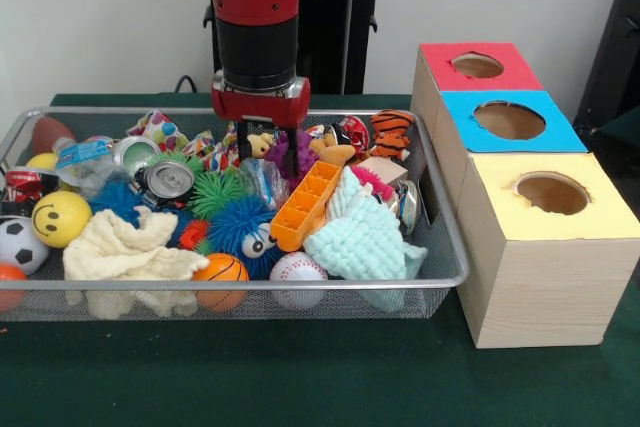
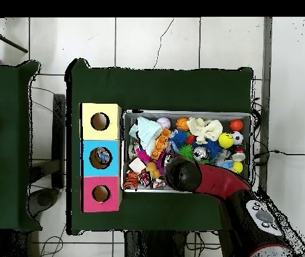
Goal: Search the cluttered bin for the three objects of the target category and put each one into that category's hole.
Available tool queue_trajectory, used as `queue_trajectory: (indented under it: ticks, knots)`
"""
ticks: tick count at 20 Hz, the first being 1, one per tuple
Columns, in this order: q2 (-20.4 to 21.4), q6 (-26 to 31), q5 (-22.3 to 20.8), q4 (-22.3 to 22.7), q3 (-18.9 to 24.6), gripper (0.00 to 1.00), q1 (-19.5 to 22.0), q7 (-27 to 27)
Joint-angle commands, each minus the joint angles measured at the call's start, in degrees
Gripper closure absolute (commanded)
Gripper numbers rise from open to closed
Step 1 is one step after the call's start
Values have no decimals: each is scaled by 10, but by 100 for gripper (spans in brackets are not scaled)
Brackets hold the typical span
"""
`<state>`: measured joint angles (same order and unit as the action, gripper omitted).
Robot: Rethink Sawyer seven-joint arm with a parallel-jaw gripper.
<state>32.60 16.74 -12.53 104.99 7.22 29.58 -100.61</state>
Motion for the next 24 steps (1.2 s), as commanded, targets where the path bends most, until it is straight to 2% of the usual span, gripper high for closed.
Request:
queue_trajectory:
  ticks: [1, 5, 6, 9, 15, 21, 24]
  knots:
    - [-45, -46, 6, -39, 43, 0, 16, -61]
    - [-59, -51, -6, -49, 50, 0, 24, -40]
    - [-61, -55, -9, -50, 53, 100, 27, -35]
    - [-59, -83, -23, -47, 54, 100, 27, -34]
    - [-62, -97, -29, -48, 59, 100, 31, -31]
    - [-59, -84, -26, -43, 67, 100, 39, -28]
    - [-35, -77, -23, -26, 60, 100, 31, -38]
